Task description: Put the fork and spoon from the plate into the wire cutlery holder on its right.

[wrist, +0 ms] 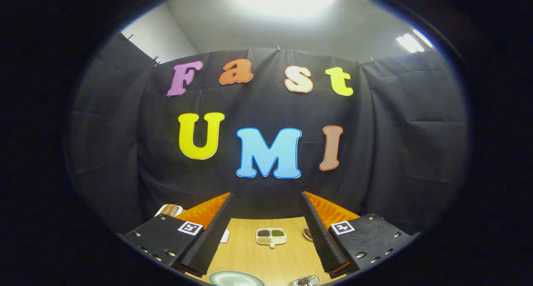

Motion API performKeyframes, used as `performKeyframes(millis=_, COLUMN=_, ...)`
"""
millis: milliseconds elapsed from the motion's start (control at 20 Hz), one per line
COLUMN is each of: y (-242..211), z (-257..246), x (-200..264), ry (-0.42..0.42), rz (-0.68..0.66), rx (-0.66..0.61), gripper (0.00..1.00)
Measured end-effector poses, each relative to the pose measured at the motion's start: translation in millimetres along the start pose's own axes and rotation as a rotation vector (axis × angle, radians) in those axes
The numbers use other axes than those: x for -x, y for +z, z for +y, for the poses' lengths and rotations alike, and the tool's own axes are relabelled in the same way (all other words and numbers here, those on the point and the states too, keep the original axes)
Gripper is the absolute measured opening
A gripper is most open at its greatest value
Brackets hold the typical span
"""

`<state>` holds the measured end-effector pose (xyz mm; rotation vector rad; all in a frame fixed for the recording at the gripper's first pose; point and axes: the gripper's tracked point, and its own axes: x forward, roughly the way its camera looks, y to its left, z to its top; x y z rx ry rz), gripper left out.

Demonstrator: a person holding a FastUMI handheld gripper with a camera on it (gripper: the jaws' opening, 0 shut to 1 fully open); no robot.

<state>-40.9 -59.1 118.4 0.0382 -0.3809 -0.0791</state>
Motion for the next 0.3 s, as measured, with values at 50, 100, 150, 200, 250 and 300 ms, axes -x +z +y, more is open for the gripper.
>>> performKeyframes(millis=50, y=-1, z=6, x=2, ry=0.012, rz=0.006, rx=-0.001, gripper=0.96)
performKeyframes(millis=100, y=-3, z=11, x=4, ry=0.026, rz=0.01, rx=-0.003, gripper=0.96)
performKeyframes(millis=150, y=-3, z=18, x=7, ry=0.04, rz=0.015, rx=-0.003, gripper=0.96)
performKeyframes(millis=200, y=-5, z=25, x=9, ry=0.056, rz=0.019, rx=-0.003, gripper=0.96)
performKeyframes(millis=250, y=-5, z=34, x=14, ry=0.076, rz=0.023, rx=-0.004, gripper=0.96)
performKeyframes(millis=300, y=-7, z=45, x=19, ry=0.101, rz=0.026, rx=-0.005, gripper=0.96)
